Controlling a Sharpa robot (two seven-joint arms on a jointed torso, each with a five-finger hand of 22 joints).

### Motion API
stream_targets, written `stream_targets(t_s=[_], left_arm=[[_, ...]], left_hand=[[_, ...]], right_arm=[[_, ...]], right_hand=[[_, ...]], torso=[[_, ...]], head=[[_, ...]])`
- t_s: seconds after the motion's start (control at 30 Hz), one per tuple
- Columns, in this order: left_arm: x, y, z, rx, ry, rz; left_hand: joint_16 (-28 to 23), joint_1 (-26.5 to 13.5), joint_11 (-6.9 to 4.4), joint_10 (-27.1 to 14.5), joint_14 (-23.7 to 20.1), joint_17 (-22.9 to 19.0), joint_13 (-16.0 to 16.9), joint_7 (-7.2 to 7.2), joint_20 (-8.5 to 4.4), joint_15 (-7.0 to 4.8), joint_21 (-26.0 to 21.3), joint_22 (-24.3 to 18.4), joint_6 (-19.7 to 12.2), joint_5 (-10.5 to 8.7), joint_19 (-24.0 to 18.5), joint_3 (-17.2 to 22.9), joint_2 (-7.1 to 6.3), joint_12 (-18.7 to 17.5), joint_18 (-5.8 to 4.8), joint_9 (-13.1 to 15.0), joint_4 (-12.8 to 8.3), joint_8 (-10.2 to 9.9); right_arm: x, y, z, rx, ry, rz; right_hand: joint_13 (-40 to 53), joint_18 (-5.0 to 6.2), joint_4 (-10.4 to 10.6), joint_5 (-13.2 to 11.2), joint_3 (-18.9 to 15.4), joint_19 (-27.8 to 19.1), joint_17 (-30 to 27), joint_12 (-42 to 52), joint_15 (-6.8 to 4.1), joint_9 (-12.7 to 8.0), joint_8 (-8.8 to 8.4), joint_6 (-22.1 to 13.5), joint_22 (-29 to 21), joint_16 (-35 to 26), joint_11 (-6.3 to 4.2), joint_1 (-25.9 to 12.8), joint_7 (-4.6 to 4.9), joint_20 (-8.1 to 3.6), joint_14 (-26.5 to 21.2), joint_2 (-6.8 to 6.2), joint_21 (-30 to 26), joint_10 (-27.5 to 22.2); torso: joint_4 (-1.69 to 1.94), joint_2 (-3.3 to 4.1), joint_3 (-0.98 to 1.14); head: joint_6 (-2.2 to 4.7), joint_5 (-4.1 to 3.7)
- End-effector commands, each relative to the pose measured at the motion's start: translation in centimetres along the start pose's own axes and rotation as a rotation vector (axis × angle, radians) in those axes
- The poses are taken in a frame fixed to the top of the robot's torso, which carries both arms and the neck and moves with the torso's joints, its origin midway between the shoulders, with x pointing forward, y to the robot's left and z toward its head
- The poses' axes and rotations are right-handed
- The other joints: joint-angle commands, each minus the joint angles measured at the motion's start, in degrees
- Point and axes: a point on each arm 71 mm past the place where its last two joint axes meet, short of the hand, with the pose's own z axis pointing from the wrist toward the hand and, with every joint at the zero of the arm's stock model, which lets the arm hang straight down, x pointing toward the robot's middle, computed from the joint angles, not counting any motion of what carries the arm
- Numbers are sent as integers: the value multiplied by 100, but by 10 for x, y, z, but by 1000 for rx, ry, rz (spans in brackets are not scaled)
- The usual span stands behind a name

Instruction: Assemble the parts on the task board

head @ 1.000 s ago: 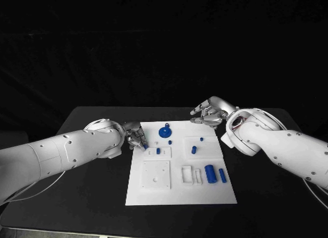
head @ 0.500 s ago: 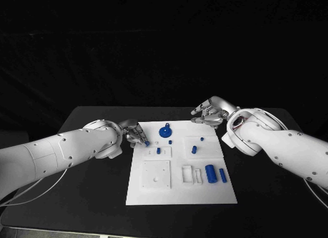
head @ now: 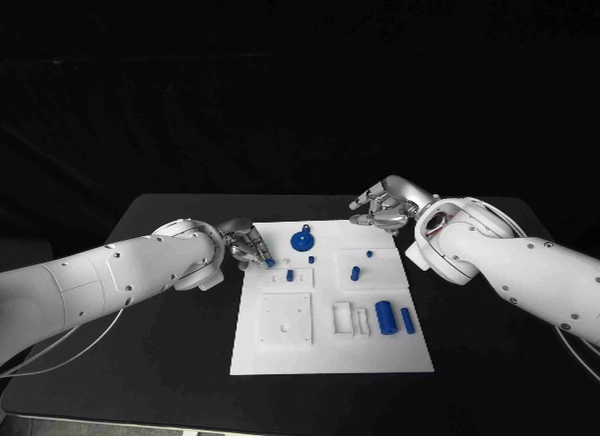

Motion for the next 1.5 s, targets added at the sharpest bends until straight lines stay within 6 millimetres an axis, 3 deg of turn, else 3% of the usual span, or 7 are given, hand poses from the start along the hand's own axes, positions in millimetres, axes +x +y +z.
stream_targets(t_s=[0.03,0.27,0.37,0.4,0.6,0.9,1.5], left_arm=[[1,-3,0,8,2,43],[0,-3,-2,24,-21,-6],[0,-2,-5,26,-26,-70],[-1,-1,-7,28,-29,-113],[-5,-2,-14,35,-34,-223],[-10,-6,-22,56,-44,-387],[-9,-13,-39,100,38,-995]], left_hand=[[24,3,6,-6,-11,9,-14,-21,-6,-16,39,117,-2,39,-41,101,-46,-25,41,60,82,30],[43,-48,-7,37,22,28,-13,-34,-18,-29,80,116,-9,132,-22,167,-82,-25,39,243,82,29],[61,-105,-13,64,33,45,-13,-44,-30,-39,102,118,-7,374,-14,189,-115,-25,37,369,77,28],[71,-148,-21,87,42,54,-12,-51,-35,-43,121,122,-4,578,-11,204,-143,-24,42,433,59,33],[91,-304,-33,129,43,83,-11,-65,-47,-55,197,123,-6,869,-29,286,-182,-24,46,627,-44,29],[87,-356,-37,144,44,95,-10,-70,-47,-57,237,118,-15,910,-48,302,-178,-23,47,740,-83,28],[59,-469,-35,152,15,95,-10,-68,-37,-51,217,110,-46,1022,-94,293,-131,-23,47,838,-161,29]], right_arm=[[1,1,0,-12,10,-10],[2,2,1,-15,11,-8],[3,3,1,-18,9,-7],[3,3,0,-19,7,-6],[3,4,0,-23,6,-4],[5,8,0,-38,5,0],[15,34,-13,-223,-53,-8]], right_hand=[[3,75,6,-11,22,315,1,17,-36,4,-23,18,518,-35,-48,-17,5,-47,3,37,-8,2],[3,75,6,-11,22,315,1,17,-36,4,-23,18,518,-35,-48,-17,5,-47,3,37,-8,2],[3,75,6,-11,22,315,1,17,-36,4,-23,18,518,-35,-48,-17,5,-47,3,37,-8,2],[3,75,6,-11,22,315,1,17,-36,4,-23,18,518,-35,-48,-17,5,-47,3,37,-8,2],[1,75,6,-3,20,315,0,13,-36,3,-24,21,517,-38,-48,-34,5,-48,3,37,-13,-1],[1,75,6,-3,20,315,0,13,-36,3,-24,21,517,-38,-48,-34,5,-48,3,37,-13,-1],[35,49,-164,-91,36,313,-4,47,-44,4,-23,105,520,-44,-58,26,-12,-58,5,64,-6,48]], torso=[[-5,2,3],[-5,4,2],[-3,5,-3],[0,0,-4],[8,-12,-3],[-3,1,-6],[-18,1,-1]], head=[[-5,13],[0,8],[5,-4],[0,-7],[2,0],[38,20],[225,51]])
